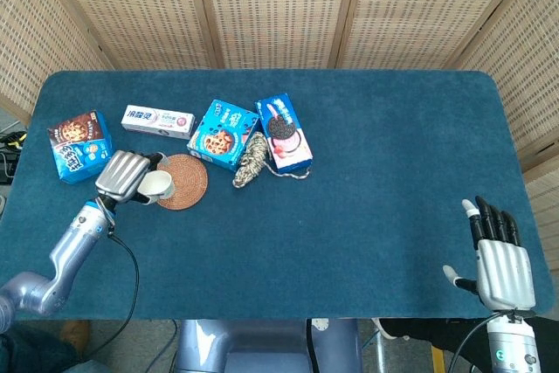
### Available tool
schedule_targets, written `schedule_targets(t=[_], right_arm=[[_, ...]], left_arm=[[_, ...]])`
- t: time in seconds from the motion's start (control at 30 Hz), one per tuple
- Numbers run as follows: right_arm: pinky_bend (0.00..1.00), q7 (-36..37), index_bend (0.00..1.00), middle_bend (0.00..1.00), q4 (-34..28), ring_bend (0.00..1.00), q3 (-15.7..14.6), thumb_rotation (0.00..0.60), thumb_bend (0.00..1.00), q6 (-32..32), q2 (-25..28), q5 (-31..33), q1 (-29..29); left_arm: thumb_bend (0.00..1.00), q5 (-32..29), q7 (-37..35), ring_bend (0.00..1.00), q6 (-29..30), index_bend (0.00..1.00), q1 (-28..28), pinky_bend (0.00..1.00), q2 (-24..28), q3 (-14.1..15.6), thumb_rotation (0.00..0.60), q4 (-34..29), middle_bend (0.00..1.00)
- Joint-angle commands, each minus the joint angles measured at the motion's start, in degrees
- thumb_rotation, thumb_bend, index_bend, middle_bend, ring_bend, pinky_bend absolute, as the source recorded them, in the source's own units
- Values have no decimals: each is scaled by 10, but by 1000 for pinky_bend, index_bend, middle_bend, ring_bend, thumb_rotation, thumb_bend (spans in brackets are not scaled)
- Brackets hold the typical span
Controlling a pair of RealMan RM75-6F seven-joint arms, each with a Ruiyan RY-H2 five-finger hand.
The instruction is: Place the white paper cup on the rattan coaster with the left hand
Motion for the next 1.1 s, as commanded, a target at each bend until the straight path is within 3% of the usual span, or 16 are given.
schedule_targets(t=[0.03,0.43,0.87,0.97,1.1], right_arm=[[0,-2,0,0,3,0,3,600,0,-1,-2,8,3],[0,-2,0,0,8,0,9,600,0,-1,-3,34,8],[0,8,2,0,7,0,8,600,0,3,2,37,8],[0,10,3,0,7,0,8,600,0,3,4,37,8],[0,13,4,0,8,0,8,600,0,4,5,37,8]], left_arm=[[0,-18,-31,541,-27,370,-25,503,-25,-11,600,44,511],[0,-53,-34,530,-76,370,-77,503,-72,-18,600,116,502],[0,-80,-4,503,-98,338,-93,503,-80,-4,600,114,478],[0,-84,3,465,-96,307,-94,503,-81,-2,600,115,439],[0,-88,7,341,-93,229,-94,464,-81,1,600,114,329]])
